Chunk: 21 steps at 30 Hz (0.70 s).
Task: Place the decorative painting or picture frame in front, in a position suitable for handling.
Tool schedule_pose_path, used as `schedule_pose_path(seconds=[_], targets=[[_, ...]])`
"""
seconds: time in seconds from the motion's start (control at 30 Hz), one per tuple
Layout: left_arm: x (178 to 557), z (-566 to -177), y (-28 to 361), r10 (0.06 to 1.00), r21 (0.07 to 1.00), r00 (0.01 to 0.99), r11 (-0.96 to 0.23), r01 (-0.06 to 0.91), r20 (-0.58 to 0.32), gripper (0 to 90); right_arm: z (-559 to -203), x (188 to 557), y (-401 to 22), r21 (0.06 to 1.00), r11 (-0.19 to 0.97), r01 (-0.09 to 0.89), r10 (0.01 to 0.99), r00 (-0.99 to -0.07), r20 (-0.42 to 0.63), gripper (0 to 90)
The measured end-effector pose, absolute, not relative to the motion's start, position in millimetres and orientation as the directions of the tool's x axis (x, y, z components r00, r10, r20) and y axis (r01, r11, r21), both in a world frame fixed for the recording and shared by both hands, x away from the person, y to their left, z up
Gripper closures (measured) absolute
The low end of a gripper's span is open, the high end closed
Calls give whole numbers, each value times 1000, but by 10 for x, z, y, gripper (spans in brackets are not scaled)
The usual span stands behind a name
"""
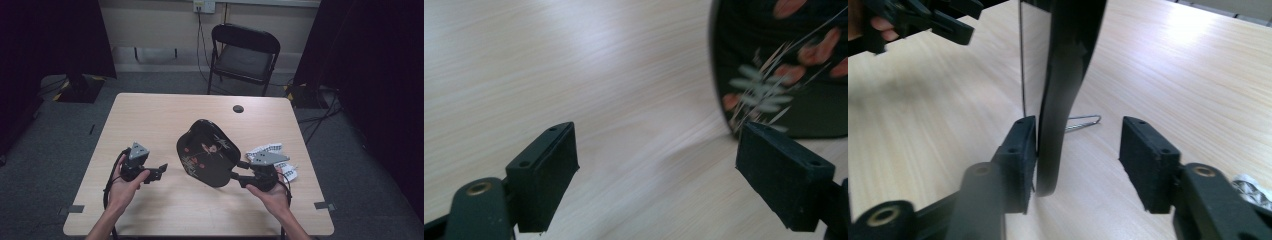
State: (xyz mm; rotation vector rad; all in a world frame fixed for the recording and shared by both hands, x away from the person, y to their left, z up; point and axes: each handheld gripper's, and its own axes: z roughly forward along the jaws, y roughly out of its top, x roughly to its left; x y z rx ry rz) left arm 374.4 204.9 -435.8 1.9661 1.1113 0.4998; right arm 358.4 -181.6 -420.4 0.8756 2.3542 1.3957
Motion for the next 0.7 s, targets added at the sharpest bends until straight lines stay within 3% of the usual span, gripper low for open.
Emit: schedule_pose_path(seconds=[0.27,0.7], targets=[[3848,-4169,1858,822,817,568,-348,460,31,169,-4216,3609,-1862,860,351,372,655,-753,58,532],[3831,-4267,1833,805,809,594,-350,473,1,175,-4299,3737,-1875,846,341,409,709,-703,54,526]])
